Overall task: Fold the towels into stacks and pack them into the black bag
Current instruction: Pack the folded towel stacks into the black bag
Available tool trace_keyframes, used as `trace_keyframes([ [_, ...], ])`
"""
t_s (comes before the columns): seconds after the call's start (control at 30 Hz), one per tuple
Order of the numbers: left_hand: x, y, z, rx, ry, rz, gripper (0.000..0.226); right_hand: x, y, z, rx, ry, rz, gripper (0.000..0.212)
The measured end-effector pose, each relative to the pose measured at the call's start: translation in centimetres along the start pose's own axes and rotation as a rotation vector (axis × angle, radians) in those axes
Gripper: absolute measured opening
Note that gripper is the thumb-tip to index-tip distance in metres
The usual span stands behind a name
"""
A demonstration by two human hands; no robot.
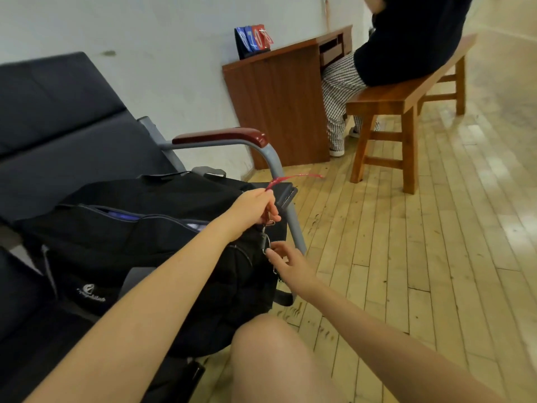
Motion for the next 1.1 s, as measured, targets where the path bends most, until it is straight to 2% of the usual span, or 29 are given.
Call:
trace_keyframes([
  [0.13, 2.3, 0.4, -0.8, 0.014, 0.134, -0.171, 0.033, -1.3, -0.9, 0.8, -0.019, -0.131, -0.055, 0.039],
  [0.2, 3.7, 0.7, -0.9, 0.008, 0.206, -0.211, 0.034, -0.6, -1.4, 0.7, -0.003, -0.129, -0.034, 0.046],
  [0.37, 8.6, 1.2, -1.8, -0.022, 0.404, -0.224, 0.035, 0.8, -4.5, 1.0, 0.060, -0.184, 0.120, 0.031],
  [0.43, 11.8, 1.1, -2.8, -0.016, 0.536, -0.229, 0.034, 1.8, -5.0, 1.3, 0.086, -0.196, 0.076, 0.030],
  [0.5, 15.9, 0.1, -4.2, -0.025, 0.682, -0.335, 0.033, 2.7, -4.6, 1.2, 0.106, -0.214, 0.000, 0.034],
  [0.6, 22.0, -3.3, -6.4, 0.033, 0.819, -0.509, 0.034, 2.8, -2.1, 0.9, 0.021, -0.284, -0.117, 0.037],
  [0.67, 24.0, -6.0, -7.5, 0.095, 0.782, -0.584, 0.036, 2.5, -0.9, 1.4, -0.051, -0.270, -0.204, 0.034],
  [0.73, 24.6, -7.7, -8.1, 0.105, 0.712, -0.626, 0.037, 3.2, -1.9, 2.6, -0.015, -0.091, -0.368, 0.026],
  [0.8, 24.6, -8.2, -8.6, 0.065, 0.682, -0.693, 0.037, 4.0, -6.9, 2.7, 0.139, 0.191, -0.418, 0.034],
  [0.83, 24.5, -8.0, -8.8, 0.045, 0.675, -0.738, 0.037, 3.3, -10.3, 2.5, 0.269, 0.249, -0.367, 0.034],
  [0.87, 24.3, -7.7, -9.0, 0.032, 0.666, -0.772, 0.037, 1.7, -13.8, 2.2, 0.410, 0.231, -0.343, 0.032],
  [0.93, 24.0, -7.1, -9.2, 0.017, 0.639, -0.803, 0.038, -3.6, -19.4, 2.3, 0.630, 0.060, -0.476, 0.034],
  [1.0, 24.0, -6.2, -9.5, -0.015, 0.624, -0.828, 0.038, -9.0, -21.6, 3.8, 0.677, -0.076, -0.778, 0.051],
  [1.03, 24.1, -5.6, -9.5, -0.041, 0.622, -0.850, 0.037, -10.7, -22.0, 4.9, 0.662, -0.090, -0.914, 0.056],
  [1.1, 24.7, -4.4, -9.7, -0.098, 0.638, -0.931, 0.034, -12.8, -22.1, 6.8, 0.641, -0.103, -1.050, 0.052],
])
Point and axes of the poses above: each hand's wrist, its own z-axis towards the middle knuckle, its own x-axis out of the back of the hand, y = z × x, the point moved 9 cm from there along z, towards the middle knuckle, and after that the axes turned 1 degree about -y, right-handed, at the moved point
